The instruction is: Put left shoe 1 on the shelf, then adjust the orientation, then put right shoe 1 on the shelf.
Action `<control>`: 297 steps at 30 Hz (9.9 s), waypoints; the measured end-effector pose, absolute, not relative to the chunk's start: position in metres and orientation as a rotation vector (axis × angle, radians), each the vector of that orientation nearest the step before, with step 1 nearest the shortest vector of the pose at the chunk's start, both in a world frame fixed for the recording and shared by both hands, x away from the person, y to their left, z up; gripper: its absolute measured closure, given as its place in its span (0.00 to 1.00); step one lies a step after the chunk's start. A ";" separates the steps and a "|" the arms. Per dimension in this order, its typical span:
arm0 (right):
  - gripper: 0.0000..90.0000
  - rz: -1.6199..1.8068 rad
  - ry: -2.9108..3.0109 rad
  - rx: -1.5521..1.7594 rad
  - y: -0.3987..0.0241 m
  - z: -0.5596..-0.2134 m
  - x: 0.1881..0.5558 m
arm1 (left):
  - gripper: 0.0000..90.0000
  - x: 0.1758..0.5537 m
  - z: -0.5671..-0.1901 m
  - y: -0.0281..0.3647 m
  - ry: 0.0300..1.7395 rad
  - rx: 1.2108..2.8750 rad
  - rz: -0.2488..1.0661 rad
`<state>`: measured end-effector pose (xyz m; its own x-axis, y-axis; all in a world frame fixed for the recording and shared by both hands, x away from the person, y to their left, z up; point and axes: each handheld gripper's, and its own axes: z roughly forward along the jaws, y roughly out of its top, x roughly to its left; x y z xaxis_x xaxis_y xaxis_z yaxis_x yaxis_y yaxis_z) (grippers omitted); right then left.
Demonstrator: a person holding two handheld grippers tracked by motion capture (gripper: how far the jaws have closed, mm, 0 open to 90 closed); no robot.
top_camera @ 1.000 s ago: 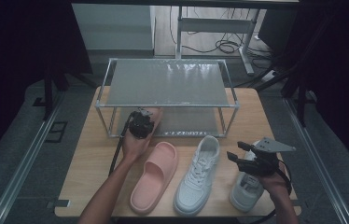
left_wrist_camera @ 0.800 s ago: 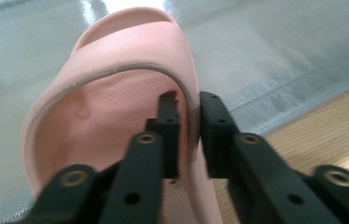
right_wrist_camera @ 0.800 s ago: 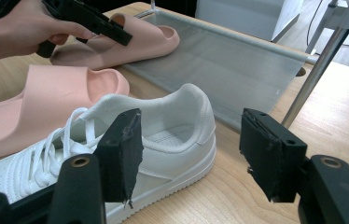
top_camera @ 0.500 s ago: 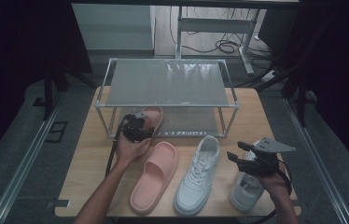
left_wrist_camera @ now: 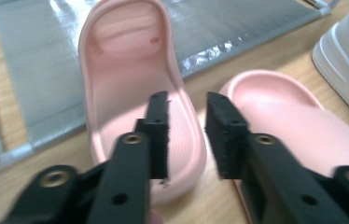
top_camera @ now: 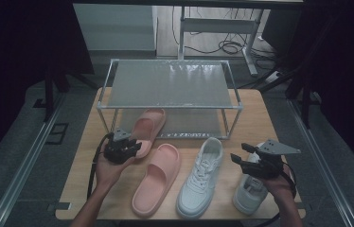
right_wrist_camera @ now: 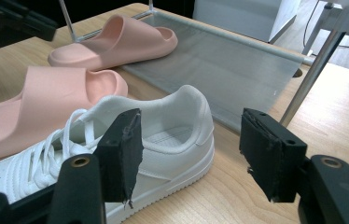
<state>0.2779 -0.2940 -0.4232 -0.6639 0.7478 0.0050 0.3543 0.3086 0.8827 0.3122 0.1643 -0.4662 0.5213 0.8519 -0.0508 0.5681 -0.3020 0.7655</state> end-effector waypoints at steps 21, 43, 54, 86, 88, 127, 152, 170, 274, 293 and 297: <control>0.44 1.316 2.183 0.982 -0.292 -0.425 0.278 | 1.00 0.278 -0.490 0.192 1.177 2.036 0.461; 0.44 1.319 2.164 0.990 -0.299 -0.423 0.278 | 1.00 0.279 -0.507 0.174 1.160 2.083 0.402; 0.44 1.316 2.169 0.986 -0.298 -0.423 0.278 | 1.00 0.286 -0.511 0.169 1.160 2.100 0.404; 0.44 1.315 2.167 0.987 -0.298 -0.422 0.278 | 1.00 0.307 -0.514 0.168 1.166 2.121 0.404; 0.44 1.316 2.167 0.987 -0.298 -0.423 0.278 | 1.00 0.310 -0.514 0.165 1.159 2.125 0.403; 0.45 1.319 2.163 0.988 -0.300 -0.423 0.278 | 1.00 0.370 -0.509 0.127 1.137 2.154 0.416; 0.45 1.328 2.155 0.988 -0.302 -0.420 0.277 | 1.00 0.401 -0.514 0.113 1.197 2.112 0.450; 0.45 1.325 2.159 0.983 -0.300 -0.420 0.276 | 1.00 0.356 -0.488 0.131 1.132 2.054 0.448; 0.44 1.315 2.173 0.968 -0.295 -0.422 0.277 | 0.77 0.226 -0.493 0.134 0.977 1.972 0.140; 0.44 1.305 2.180 0.968 -0.294 -0.423 0.278 | 0.78 0.247 -0.502 0.090 0.974 2.113 0.167; 0.44 1.303 2.181 0.965 -0.294 -0.423 0.278 | 0.88 0.249 -0.507 0.083 0.986 2.147 0.209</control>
